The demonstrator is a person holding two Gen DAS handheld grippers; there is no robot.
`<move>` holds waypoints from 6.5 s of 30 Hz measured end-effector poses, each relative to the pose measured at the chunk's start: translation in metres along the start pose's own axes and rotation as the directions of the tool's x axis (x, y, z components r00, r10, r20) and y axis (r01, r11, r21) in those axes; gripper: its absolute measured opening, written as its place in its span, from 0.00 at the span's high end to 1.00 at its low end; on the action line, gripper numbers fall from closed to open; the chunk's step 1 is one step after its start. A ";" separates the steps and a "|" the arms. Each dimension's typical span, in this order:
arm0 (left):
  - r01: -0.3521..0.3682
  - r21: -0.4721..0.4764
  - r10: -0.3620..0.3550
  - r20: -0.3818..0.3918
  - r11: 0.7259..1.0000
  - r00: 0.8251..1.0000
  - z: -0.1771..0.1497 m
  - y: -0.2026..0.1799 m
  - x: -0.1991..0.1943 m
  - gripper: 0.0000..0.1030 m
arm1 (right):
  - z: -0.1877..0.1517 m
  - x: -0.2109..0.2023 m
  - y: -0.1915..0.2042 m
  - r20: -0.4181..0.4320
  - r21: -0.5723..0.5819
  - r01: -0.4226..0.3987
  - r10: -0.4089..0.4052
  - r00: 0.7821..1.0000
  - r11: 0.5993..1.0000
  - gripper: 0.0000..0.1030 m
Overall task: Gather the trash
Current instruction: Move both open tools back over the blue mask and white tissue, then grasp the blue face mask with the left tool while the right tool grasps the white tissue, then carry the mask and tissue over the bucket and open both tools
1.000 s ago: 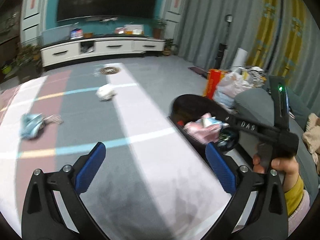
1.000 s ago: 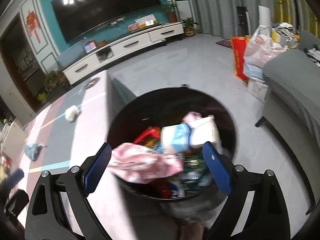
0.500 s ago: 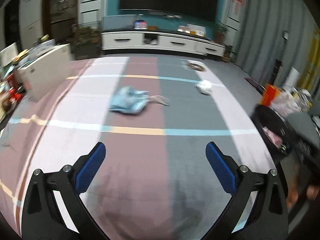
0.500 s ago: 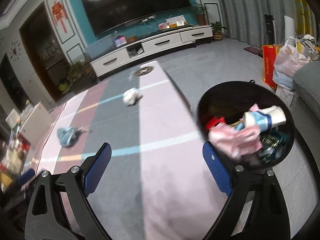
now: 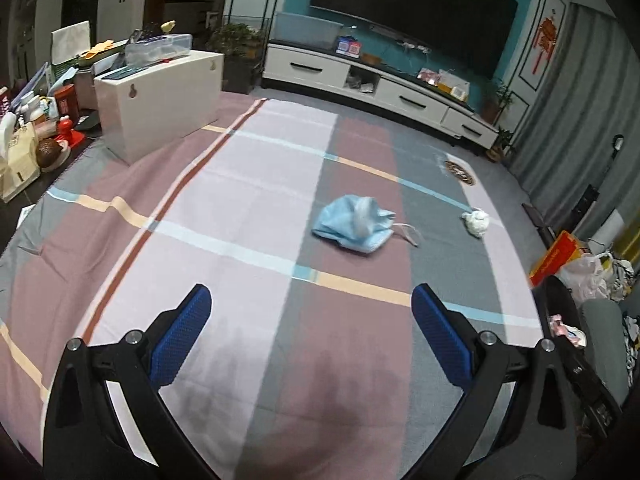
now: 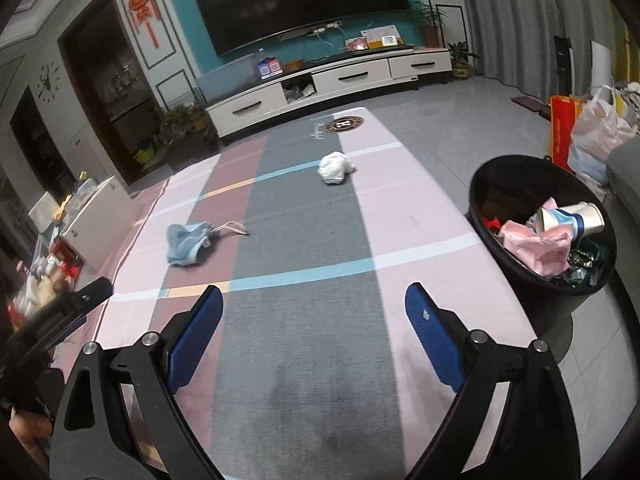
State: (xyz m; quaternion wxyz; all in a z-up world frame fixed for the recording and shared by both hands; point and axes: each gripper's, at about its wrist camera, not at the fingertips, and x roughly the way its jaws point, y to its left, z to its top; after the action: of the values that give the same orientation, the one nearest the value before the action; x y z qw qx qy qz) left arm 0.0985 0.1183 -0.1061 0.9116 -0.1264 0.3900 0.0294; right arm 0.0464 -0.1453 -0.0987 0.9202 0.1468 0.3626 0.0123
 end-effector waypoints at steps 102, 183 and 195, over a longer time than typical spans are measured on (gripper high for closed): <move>0.317 0.122 -0.318 -0.018 0.940 0.948 0.026 -0.079 0.037 0.85 | 0.045 0.042 -0.028 -0.012 -0.089 0.073 -0.075 0.997 0.993 0.77; 0.451 0.387 -0.436 -0.132 0.804 0.890 -0.036 -0.218 0.007 0.84 | 0.022 -0.041 -0.144 0.146 0.109 0.114 -0.129 0.981 0.987 0.76; 0.421 0.453 -0.393 -0.161 0.786 0.905 -0.053 -0.275 0.017 0.84 | 0.029 -0.047 -0.188 0.176 0.150 0.086 -0.112 0.978 0.985 0.76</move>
State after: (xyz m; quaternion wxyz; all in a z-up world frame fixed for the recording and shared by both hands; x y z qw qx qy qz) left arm 0.1143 -0.1616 -0.0963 0.8871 0.0205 0.3749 -0.2685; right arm 0.0157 -0.3388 -0.1002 0.9365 0.1939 0.2829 -0.0729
